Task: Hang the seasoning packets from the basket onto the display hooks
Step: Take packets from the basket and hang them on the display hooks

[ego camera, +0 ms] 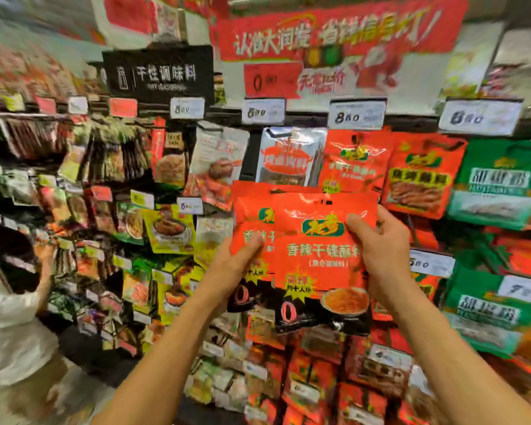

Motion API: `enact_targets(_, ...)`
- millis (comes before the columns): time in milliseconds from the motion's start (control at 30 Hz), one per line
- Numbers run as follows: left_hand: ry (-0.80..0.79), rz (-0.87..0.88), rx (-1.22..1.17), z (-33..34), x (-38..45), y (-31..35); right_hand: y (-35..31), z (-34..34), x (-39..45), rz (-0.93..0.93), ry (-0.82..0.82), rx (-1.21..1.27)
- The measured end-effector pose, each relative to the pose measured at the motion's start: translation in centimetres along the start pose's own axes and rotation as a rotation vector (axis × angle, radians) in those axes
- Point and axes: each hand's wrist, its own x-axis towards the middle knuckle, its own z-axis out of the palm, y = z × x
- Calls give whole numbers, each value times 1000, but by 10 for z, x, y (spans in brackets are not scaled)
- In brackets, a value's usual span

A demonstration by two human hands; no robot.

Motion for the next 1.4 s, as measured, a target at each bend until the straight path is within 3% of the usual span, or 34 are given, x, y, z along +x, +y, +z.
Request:
enact_targets(133,-74,71,53,-17,40,13,-12,4,31,-60,107,-66)
enact_targets(300,-43,75,-9,-28,77,21,-27,-8,64,-111,258,-155)
enact_targets(400,2,88,4,-23,85,30,-36,-13,84,-106,273,-234)
enact_targets(533,-72,136,-34,-13,87,29,-43,-9,101,-180,286,-407)
enact_targets(700,-76,165,3,10,89,32,-43,-2,115,-111,343,-368)
enact_targets(1133,-81,93,-25,39,107,46,-38,1,133,-148,404,-631)
enact_targets(1267,-131,68,-29,61,112,55,-33,-2,136,-60,386,-549)
enact_targets(1400,-161,152,93,88,122,60,-33,-14,133,-42,347,-415)
